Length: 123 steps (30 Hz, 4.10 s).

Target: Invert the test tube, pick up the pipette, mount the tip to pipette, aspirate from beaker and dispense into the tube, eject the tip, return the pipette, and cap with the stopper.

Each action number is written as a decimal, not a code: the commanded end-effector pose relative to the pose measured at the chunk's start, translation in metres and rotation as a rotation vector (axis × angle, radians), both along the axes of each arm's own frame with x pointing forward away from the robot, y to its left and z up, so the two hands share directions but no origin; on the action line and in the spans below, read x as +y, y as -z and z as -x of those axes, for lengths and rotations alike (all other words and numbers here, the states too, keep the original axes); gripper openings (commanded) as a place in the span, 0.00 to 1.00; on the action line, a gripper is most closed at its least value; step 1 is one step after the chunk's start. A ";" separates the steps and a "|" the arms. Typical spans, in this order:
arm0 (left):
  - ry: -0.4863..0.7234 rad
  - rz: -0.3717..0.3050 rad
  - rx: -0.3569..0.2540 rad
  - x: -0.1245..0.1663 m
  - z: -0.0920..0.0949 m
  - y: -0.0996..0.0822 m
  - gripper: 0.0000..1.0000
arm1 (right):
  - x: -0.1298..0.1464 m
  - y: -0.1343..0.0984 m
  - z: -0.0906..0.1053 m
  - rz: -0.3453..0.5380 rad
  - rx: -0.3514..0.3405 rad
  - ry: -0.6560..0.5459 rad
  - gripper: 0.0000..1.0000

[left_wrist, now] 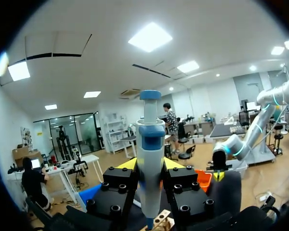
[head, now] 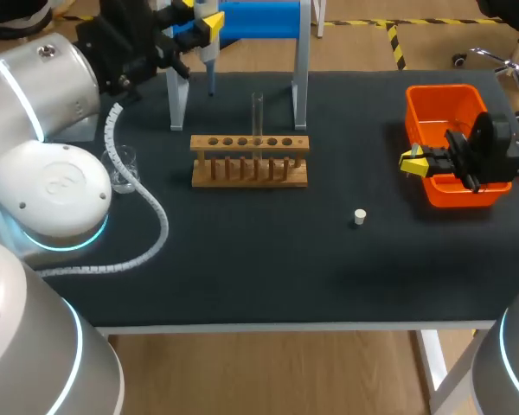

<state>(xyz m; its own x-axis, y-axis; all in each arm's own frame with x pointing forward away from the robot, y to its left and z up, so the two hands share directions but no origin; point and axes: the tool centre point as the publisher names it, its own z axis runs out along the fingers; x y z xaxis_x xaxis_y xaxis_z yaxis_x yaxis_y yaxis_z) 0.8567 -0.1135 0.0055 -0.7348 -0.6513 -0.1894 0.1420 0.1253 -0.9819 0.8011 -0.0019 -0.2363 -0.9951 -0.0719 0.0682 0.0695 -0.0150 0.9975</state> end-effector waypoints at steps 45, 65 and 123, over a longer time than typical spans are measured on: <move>1.607 -0.311 0.180 0.018 -0.005 -0.036 0.00 | 0.000 0.000 0.001 0.002 0.000 0.000 0.00; 1.393 -0.292 0.206 -0.012 0.074 -0.025 0.00 | 0.000 0.000 0.001 0.002 0.000 0.000 0.00; 1.095 -0.127 0.205 -0.045 0.134 -0.002 0.00 | 0.000 0.000 0.001 0.002 0.000 0.000 0.00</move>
